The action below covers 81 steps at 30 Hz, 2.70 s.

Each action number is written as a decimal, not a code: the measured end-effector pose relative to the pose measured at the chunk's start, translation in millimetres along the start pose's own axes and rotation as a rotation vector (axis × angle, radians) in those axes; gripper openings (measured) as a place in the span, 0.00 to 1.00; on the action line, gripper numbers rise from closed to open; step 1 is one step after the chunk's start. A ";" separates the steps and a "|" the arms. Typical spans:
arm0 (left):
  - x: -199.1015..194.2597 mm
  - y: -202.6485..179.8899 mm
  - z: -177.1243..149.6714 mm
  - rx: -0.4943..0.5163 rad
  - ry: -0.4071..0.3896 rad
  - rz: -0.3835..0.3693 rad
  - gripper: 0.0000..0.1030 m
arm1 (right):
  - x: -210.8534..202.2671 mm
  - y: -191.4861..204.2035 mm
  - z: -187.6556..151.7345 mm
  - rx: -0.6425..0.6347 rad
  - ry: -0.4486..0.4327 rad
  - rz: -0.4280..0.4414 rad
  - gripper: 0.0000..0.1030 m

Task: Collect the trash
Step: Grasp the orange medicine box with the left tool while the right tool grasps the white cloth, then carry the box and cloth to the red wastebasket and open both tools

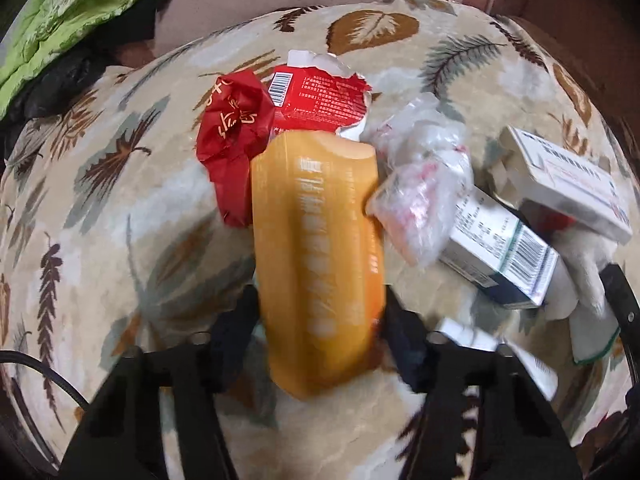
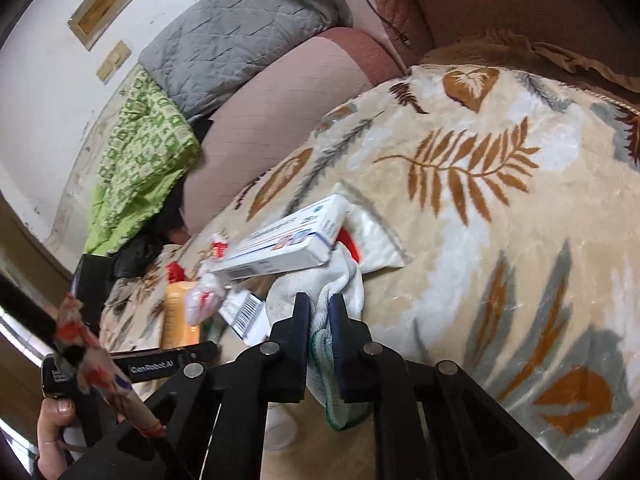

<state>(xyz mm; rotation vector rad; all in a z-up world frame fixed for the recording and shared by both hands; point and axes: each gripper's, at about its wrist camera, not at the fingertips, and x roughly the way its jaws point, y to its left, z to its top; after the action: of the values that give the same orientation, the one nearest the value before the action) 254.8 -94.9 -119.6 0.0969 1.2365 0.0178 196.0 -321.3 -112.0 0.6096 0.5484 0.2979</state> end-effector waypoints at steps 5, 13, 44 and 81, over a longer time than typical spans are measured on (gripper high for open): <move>-31.6 18.4 -15.7 -0.076 0.002 -0.111 0.50 | 5.4 5.4 -3.3 -0.025 0.002 -0.020 0.25; -72.0 53.4 -38.0 -0.209 -0.069 -0.358 0.49 | 24.7 -3.3 -9.6 0.018 0.053 -0.030 0.36; -110.4 46.1 -37.7 -0.177 -0.205 -0.460 0.50 | -73.1 76.6 -1.0 -0.054 -0.224 -0.049 0.18; -276.1 -70.1 -210.2 0.092 -0.515 -0.444 0.50 | -362.3 44.8 -71.6 0.020 -0.468 -0.163 0.18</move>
<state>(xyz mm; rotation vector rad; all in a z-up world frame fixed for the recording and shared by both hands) -37.0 -169.5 66.4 -0.0914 0.7215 -0.4262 -145.4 -404.9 10.0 0.6256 0.1479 -0.0085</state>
